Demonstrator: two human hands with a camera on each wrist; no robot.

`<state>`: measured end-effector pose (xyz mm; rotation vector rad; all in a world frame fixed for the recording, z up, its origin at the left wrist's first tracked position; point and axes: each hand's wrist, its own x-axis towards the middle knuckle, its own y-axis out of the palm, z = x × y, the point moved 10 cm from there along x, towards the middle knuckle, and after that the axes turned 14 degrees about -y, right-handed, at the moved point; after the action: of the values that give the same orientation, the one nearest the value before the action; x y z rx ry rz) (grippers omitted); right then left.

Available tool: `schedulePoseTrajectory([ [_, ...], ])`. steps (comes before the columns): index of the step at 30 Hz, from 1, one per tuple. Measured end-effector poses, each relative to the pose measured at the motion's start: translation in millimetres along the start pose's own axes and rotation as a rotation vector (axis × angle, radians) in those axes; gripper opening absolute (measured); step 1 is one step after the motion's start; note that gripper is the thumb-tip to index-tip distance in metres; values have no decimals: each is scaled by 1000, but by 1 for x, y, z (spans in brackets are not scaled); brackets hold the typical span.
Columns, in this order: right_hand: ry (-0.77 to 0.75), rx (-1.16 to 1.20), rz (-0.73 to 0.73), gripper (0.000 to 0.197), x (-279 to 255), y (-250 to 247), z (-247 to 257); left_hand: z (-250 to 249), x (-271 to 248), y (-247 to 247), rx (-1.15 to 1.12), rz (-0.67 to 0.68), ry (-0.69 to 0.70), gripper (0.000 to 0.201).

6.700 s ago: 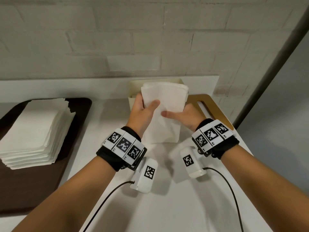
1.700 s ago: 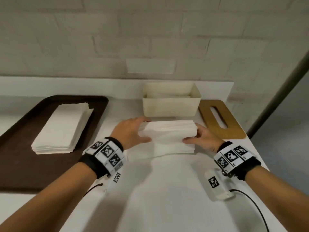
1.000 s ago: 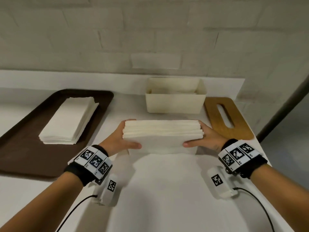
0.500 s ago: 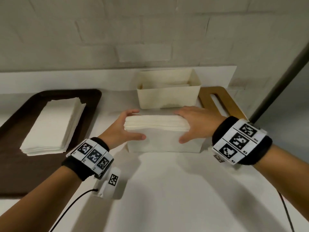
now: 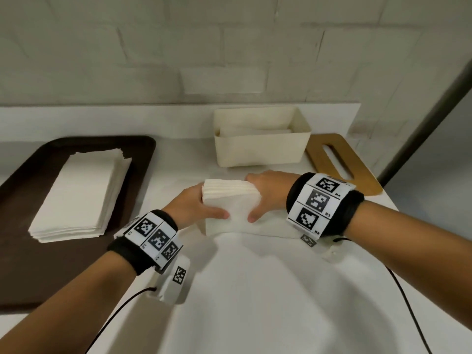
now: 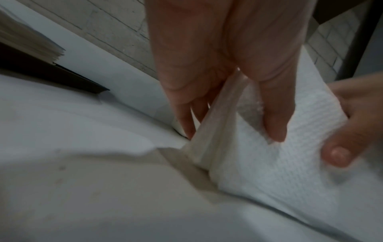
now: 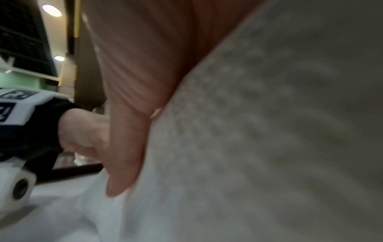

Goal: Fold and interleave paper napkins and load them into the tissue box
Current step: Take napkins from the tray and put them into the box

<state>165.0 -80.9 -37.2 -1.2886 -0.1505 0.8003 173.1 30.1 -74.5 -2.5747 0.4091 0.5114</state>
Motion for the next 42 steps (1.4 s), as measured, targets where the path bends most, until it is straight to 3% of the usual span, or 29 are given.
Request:
schedulePoseTrajectory([
  [3,-51,133,-134,52,-1,-23,7,-27,-11,-12,54,-112,114,49],
  [8,-143,582,-431,45,-20,-68,2,-85,-43,-42,-93,-204,356,58],
  [12,-142,920,-618,45,-29,-73,-20,-89,-38,-50,-224,-165,323,74],
  [17,-114,1182,-704,31,-29,-51,-33,-58,-6,2,-164,-2,190,106],
  [20,-131,1215,-729,32,-33,-50,-33,-48,3,20,-217,3,205,97],
  [23,-133,1190,-802,39,-43,-55,-36,-51,2,16,-286,-90,232,78],
  [26,-96,1222,-857,45,-47,-47,-42,-60,-4,18,-275,-162,303,74],
  [29,-48,1184,-838,40,-46,-30,-48,-58,-4,22,-317,-137,280,78],
  [34,-96,1193,-803,45,-52,-35,-49,-62,-8,19,-323,-96,311,74],
  [36,-135,1185,-830,55,-55,-48,-42,-72,-9,16,-293,-103,343,74],
  [39,-200,1185,-938,52,-61,-69,-36,-80,-7,5,-369,-136,387,85],
  [42,-193,1178,-922,57,-58,-64,-39,-71,-3,6,-379,-144,357,88],
])
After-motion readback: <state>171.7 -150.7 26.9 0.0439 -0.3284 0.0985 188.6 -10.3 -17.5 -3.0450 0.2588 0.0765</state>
